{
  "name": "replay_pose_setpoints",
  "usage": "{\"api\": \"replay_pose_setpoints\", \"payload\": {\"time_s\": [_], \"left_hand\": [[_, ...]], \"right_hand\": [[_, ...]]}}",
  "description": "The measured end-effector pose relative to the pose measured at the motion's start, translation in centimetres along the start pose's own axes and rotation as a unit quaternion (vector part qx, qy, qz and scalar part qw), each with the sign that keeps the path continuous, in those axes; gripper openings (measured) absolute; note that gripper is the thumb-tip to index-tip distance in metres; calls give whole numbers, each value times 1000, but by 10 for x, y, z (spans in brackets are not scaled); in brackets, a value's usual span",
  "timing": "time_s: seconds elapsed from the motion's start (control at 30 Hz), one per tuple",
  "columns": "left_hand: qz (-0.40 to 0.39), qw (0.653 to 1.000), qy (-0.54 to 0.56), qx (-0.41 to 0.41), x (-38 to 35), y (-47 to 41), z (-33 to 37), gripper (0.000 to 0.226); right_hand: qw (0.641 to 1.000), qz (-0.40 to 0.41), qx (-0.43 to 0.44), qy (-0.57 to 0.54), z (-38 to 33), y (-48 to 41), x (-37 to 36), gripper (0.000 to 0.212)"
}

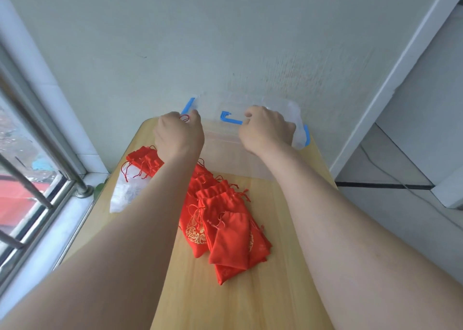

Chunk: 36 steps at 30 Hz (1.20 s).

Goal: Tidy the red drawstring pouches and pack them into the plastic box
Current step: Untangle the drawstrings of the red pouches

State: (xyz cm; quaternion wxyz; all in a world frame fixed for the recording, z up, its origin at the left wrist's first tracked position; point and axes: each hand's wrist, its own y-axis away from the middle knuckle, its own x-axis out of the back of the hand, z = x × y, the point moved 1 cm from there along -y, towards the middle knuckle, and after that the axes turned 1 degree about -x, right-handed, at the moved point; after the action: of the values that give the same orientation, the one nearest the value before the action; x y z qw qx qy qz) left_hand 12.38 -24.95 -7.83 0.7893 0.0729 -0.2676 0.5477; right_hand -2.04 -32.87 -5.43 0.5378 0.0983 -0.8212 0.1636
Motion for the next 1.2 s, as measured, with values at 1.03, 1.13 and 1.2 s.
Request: {"api": "replay_pose_setpoints", "payload": {"time_s": [1.03, 1.13, 1.2], "left_hand": [[-30, 982, 173, 74, 0, 32, -18, 41], [-73, 987, 128, 66, 4, 28, -16, 55], [-112, 985, 113, 67, 8, 28, -13, 64]], "right_hand": [[986, -110, 108, 63, 12, 1, 6, 85], [986, -115, 115, 47, 10, 0, 15, 83], [988, -97, 114, 27, 9, 0, 25, 85]]}}
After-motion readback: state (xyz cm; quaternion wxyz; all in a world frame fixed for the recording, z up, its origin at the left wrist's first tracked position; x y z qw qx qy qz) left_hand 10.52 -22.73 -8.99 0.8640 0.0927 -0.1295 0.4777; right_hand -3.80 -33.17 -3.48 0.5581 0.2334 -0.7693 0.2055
